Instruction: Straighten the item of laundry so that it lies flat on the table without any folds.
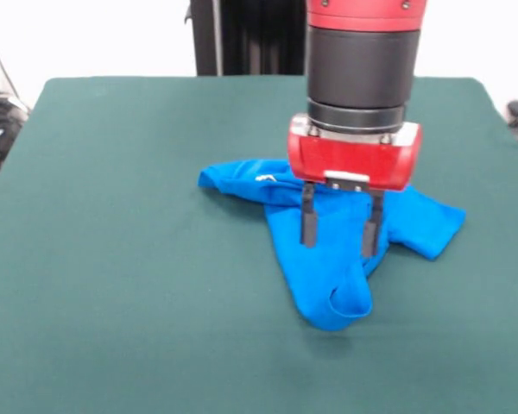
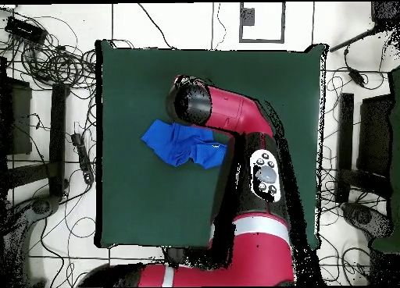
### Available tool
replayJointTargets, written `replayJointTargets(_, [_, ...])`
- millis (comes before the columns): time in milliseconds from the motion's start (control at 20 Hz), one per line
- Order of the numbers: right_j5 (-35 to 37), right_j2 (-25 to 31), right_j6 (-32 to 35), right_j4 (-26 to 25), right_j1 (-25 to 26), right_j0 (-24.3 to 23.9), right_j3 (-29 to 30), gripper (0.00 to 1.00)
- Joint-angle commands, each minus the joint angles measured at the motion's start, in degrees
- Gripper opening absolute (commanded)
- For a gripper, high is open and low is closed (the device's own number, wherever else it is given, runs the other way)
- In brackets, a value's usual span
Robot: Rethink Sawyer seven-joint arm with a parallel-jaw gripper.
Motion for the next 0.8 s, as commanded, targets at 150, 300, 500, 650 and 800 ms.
replayJointTargets(150, [1.71,6.45,-1.31,-5.5,0.38,-1.62,10.24,1.0])
replayJointTargets(300, [1.57,6.56,-1.53,-7.06,-0.44,-2.08,11.39,1.0])
replayJointTargets(500, [0.09,7.24,-1.51,-9.15,-0.76,-2.89,12.86,1.0])
replayJointTargets(650, [-1.13,7.08,-0.66,-10.55,-1.33,-2.8,14.57,1.0])
replayJointTargets(800, [-2.15,7.15,1.19,-11.22,-1.91,-2.45,16.49,1.0])
